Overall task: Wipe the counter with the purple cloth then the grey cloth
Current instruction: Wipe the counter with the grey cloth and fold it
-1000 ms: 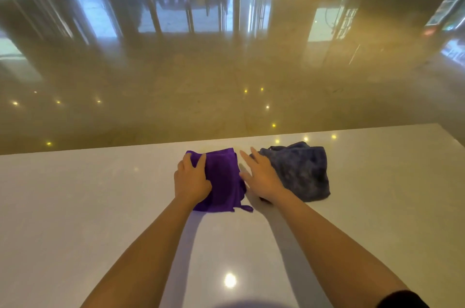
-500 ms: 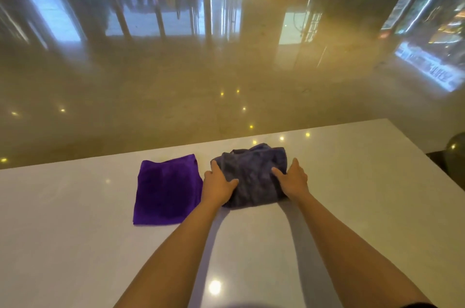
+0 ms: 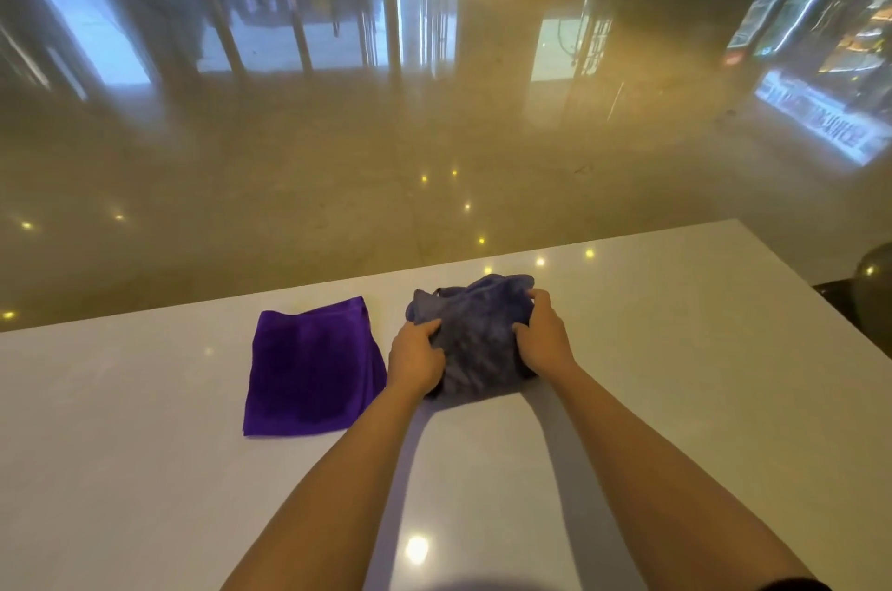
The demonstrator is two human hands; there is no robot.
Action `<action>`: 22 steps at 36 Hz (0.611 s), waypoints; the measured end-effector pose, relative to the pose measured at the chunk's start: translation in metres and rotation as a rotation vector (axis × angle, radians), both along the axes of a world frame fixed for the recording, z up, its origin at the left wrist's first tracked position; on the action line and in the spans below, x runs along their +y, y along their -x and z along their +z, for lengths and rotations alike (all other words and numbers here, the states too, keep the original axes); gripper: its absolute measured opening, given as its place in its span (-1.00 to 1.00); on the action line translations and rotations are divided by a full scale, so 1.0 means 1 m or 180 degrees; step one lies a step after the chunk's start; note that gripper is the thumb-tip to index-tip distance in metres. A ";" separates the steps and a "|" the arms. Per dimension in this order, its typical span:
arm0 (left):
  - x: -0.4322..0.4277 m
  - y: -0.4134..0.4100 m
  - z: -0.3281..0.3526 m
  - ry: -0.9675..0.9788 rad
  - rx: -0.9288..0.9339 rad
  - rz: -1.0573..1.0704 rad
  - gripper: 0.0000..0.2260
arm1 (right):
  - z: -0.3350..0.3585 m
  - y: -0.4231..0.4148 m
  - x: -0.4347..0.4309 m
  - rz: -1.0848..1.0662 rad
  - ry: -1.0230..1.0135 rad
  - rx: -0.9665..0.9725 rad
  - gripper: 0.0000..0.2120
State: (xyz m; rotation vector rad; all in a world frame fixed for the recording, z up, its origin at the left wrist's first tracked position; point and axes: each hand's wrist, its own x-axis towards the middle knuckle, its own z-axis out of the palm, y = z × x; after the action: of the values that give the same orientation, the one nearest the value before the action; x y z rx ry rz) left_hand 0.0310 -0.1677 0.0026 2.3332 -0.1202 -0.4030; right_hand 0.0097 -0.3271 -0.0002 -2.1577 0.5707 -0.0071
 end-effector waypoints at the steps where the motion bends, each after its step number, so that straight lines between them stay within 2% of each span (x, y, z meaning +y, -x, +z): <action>1: 0.002 0.001 0.002 -0.0017 -0.0036 -0.0004 -0.64 | 0.003 0.002 0.002 0.0036 0.0003 -0.0074 -0.59; 12: 0.046 0.021 0.042 0.0052 -0.0276 0.0045 -0.60 | 0.042 0.017 0.039 0.0257 0.0065 -0.0506 -0.58; 22: 0.138 0.070 0.074 0.0186 -0.0303 0.0335 -0.60 | 0.069 0.057 0.123 0.0647 0.0080 -0.0697 -0.58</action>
State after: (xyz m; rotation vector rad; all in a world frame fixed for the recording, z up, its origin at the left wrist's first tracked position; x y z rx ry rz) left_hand -0.0390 -0.0296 0.0770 2.2898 -0.0540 -0.2332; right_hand -0.0477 -0.2043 0.0691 -2.1949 0.2259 -0.1384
